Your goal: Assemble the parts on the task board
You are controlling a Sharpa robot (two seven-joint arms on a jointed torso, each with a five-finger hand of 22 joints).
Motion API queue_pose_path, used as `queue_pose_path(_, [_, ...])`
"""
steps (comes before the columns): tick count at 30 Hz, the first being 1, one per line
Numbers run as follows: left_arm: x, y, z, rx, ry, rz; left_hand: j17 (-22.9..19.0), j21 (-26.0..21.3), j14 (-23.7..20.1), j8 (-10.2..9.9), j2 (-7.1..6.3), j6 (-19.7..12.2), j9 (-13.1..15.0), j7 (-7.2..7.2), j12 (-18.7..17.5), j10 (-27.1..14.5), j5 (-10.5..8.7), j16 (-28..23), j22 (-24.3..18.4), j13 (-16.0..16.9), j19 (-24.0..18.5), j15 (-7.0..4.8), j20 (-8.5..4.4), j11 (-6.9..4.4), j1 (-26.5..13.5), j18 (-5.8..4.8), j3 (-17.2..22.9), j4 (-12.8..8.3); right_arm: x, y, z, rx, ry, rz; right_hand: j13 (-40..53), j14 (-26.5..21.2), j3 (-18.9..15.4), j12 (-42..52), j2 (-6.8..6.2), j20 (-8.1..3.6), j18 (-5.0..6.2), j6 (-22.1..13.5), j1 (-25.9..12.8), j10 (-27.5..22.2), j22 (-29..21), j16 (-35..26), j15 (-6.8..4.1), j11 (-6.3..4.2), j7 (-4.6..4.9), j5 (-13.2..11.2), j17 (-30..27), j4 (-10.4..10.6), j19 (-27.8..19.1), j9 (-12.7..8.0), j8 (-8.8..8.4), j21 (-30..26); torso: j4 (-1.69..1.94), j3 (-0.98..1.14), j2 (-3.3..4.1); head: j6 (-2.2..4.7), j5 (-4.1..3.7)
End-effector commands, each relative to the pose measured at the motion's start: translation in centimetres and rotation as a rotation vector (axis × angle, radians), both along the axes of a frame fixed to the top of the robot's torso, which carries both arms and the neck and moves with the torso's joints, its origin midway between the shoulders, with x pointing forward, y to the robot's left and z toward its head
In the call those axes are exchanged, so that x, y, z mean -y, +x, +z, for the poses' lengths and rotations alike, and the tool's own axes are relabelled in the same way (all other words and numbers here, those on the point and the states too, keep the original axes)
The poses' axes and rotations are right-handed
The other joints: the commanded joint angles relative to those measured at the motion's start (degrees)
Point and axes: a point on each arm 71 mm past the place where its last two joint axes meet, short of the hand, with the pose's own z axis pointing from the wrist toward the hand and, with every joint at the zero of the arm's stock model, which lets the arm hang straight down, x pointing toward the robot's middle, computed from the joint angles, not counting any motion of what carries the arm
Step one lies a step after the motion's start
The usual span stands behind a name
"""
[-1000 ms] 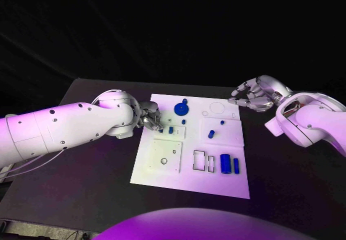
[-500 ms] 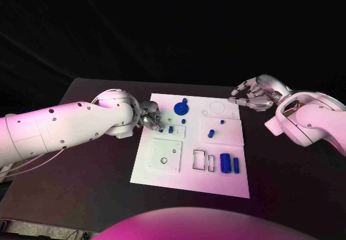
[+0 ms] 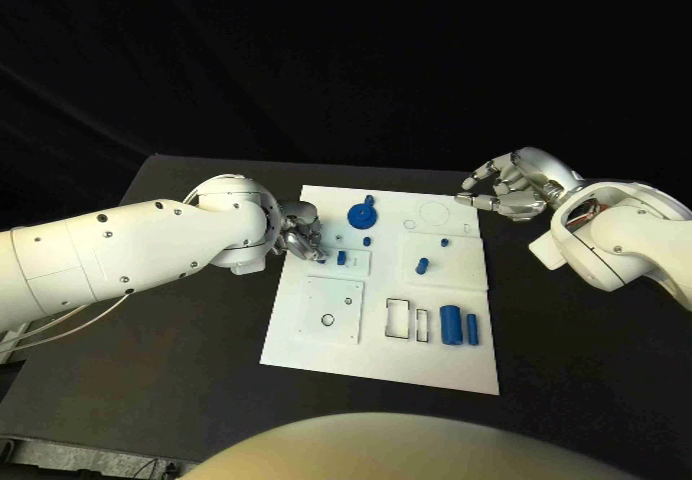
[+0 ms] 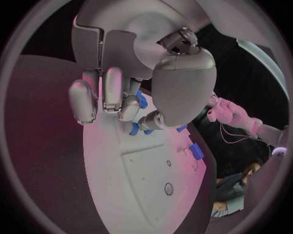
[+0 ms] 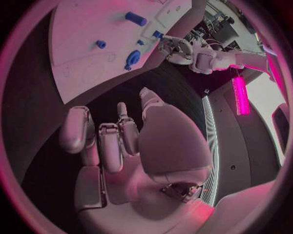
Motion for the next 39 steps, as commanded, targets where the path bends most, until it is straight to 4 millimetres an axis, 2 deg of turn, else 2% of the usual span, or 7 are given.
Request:
queue_pose_path(1, [0.47, -0.33, -0.35, -0.04, 0.002, -0.03, 11.0, 0.4, 5.0, 0.2, -0.5, 0.2, 0.0, -0.54, 0.2, 0.5, 0.31, 0.2, 0.1, 0.0, 0.3, -0.36, 0.08, 0.04, -0.1, -0.97, 10.6, -10.2, -0.08, -0.02, -0.02, 0.002, -0.007, 0.008, 3.0, 3.8, -0.2, -0.3, 0.32, 0.01, 0.91, -0.3, -0.3, -0.3, -0.1, -0.2, -0.08, -0.16, 0.03, 0.4, 5.9, 0.0, -0.2, 0.1, 0.32, -0.3, -0.01, -0.03, 0.0, -0.02, -0.03])
queue_pose_path(39, [1.17, 0.46, -0.51, -0.023, 0.002, -0.006, 11.0, 0.3, 5.0, 0.2, -0.4, 0.3, 0.0, -0.54, 0.1, 0.5, 0.52, 0.2, -0.1, -0.1, 0.2, -0.38, 0.04, 0.05, -0.4, -0.93, 11.0, -10.0, -0.08, -0.03, -0.04, 0.0, -0.008, 0.01, 3.0, 3.8, -0.2, -0.2, 0.34, 0.0, 0.91, -0.4, -0.4, -0.3, 0.0, -0.2, -0.09, -0.17, 0.02, 0.4, 6.0, 0.0, -0.2, 0.1, 0.4, -0.4, -0.01, -0.04, -0.02, -0.28, -0.37])
